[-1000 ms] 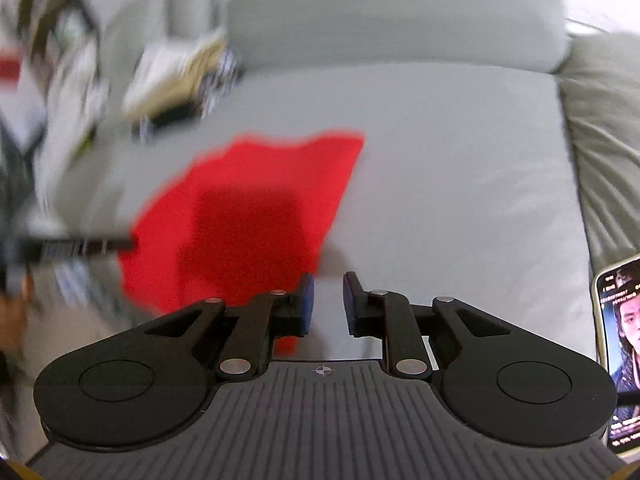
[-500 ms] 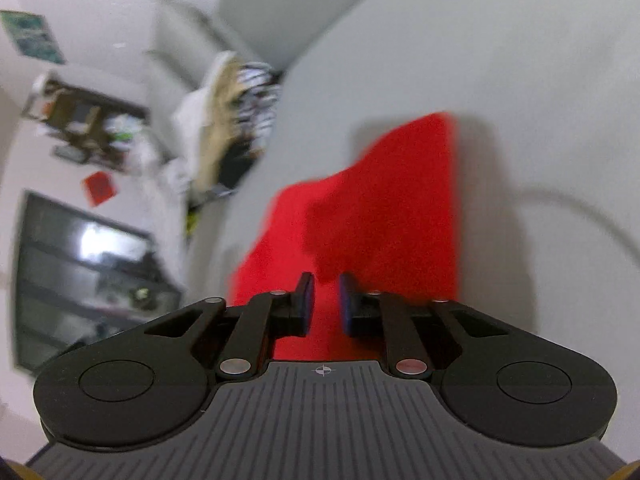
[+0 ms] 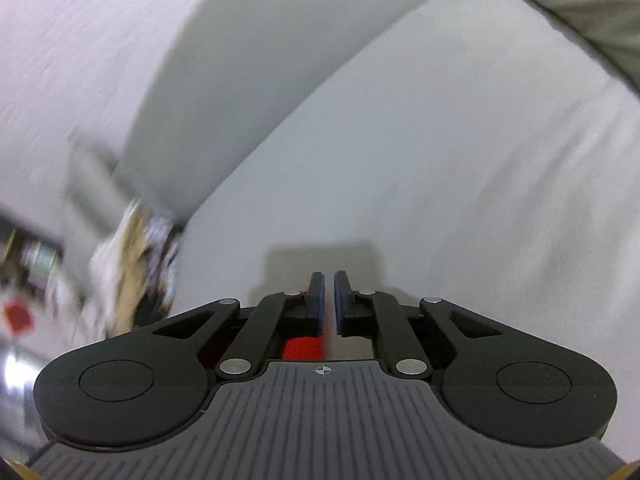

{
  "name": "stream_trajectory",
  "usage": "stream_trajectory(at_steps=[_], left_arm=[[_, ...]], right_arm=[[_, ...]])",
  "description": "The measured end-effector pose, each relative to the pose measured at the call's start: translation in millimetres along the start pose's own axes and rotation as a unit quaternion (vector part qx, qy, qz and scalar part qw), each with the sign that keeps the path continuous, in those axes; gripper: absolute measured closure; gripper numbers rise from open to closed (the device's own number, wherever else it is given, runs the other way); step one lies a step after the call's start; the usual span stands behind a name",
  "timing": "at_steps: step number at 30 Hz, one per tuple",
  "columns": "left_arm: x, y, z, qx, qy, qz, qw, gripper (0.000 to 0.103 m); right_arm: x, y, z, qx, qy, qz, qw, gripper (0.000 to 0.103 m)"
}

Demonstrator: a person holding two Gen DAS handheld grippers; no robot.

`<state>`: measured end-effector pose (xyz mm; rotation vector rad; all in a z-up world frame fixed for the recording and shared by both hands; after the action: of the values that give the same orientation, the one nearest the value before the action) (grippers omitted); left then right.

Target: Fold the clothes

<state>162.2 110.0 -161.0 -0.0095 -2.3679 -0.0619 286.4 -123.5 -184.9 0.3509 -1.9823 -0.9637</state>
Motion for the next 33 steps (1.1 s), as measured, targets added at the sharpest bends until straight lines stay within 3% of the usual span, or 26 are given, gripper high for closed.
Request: stream_trajectory(at_steps=[3, 7, 12, 15, 18, 20, 22, 24, 27, 29, 33], left_arm=[[23, -13, -4, -0.030, 0.006, -0.038, 0.9988, 0.077], [33, -29, 11, -0.035, 0.033, -0.033, 0.9983, 0.076], [36, -33, 36, -0.031, 0.061, -0.028, 0.9973, 0.076], [26, -35, 51, -0.038, 0.080, -0.024, 0.9958, 0.076], [27, -38, 58, -0.056, 0.083, -0.025, 0.9946, 0.075], [30, -38, 63, -0.053, 0.099, -0.021, 0.9935, 0.075], [32, -36, 70, -0.050, 0.113, -0.018, 0.9922, 0.075], [36, -36, 77, -0.055, 0.126, -0.019, 0.9904, 0.075], [49, -35, 83, -0.062, 0.135, -0.016, 0.9888, 0.074], [63, -25, 78, -0.033, 0.111, 0.000, 0.9932, 0.066], [85, 5, 67, 0.041, 0.065, 0.024, 0.9967, 0.037]], right_arm=[[41, 22, 40, 0.092, -0.001, 0.000, 0.996, 0.090], [67, 44, 104, 0.171, 0.026, 0.001, 0.985, 0.087], [79, 53, 149, 0.240, 0.035, 0.021, 0.970, 0.079], [83, 47, 163, 0.280, 0.034, 0.046, 0.958, 0.076], [73, 21, 174, 0.310, 0.069, 0.112, 0.942, 0.077], [76, 19, 180, 0.320, 0.069, 0.119, 0.937, 0.077], [83, 14, 179, 0.319, 0.074, 0.141, 0.934, 0.069], [90, 5, 177, 0.288, 0.090, 0.158, 0.940, 0.069], [110, -4, 174, 0.237, 0.095, 0.145, 0.956, 0.065], [119, 2, 169, 0.214, 0.085, 0.127, 0.965, 0.051], [148, -3, 150, 0.139, 0.070, 0.064, 0.986, 0.026]])
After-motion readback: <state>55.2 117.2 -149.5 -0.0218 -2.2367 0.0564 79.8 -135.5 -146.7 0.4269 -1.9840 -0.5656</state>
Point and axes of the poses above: each gripper's, at about its wrist camera, not at the fingertips, and x roughly against the way its jaws point, y to its left, z to its underside, the point moved 9 cm from there along -x, roughly the way its jaws point, and after that the axes turned 11 degrees about -x, right-handed, at the moved point
